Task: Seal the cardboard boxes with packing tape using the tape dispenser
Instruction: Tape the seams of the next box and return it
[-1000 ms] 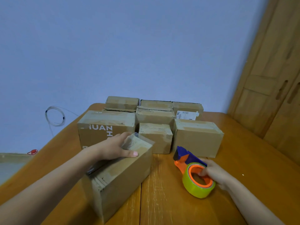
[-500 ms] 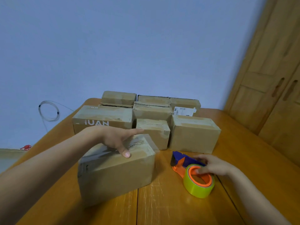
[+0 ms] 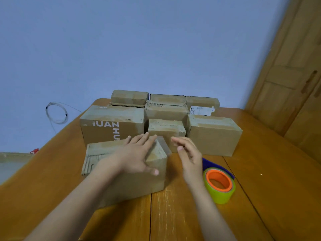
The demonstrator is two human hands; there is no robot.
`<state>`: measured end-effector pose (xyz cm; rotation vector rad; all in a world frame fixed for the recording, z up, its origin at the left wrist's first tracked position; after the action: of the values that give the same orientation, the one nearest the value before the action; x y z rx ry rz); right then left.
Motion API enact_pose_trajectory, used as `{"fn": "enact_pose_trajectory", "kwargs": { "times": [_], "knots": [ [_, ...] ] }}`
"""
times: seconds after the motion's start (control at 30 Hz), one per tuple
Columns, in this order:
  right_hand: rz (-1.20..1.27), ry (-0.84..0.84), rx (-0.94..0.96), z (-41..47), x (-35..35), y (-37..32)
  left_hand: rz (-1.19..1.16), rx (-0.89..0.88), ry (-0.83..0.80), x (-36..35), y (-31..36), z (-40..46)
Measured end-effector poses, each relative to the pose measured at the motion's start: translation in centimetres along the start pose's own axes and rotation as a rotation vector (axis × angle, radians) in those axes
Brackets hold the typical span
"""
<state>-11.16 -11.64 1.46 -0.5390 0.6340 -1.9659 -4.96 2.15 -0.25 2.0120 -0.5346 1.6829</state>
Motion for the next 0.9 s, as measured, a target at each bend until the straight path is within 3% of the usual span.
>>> {"fn": "enact_pose_trajectory", "kwargs": {
  "times": [0.13,0.53,0.77,0.9],
  "knots": [
    [0.121,0.149,-0.017,-1.1,-1.3,2.0,0.009,-0.09,0.076,0.3,-1.1,-0.7],
    [-0.017,0.093,0.179,-3.4,-3.3,1.3,-0.208,-0.079,0.1,1.0,-1.5,-1.7],
    [0.0,0.158,0.097,-4.2,-3.3,2.4,-0.263,-0.077,0.095,1.2,-1.6,-1.8],
    [0.146,0.155,-0.107,-5.5,-4.5,3.9,-0.258,-0.088,0.083,1.0,-1.6,-1.7]
  ]
}}
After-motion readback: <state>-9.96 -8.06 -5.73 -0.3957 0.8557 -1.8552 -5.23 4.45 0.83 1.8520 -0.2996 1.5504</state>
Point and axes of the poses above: each hand's wrist, its own z-axis towards the middle knuckle, its own x-axis out of the back of the hand, y = z × x, the point moved 9 cm from there along z, towards the middle knuckle, and after that the axes turned 8 degrees about x, right-handed, at the moved point
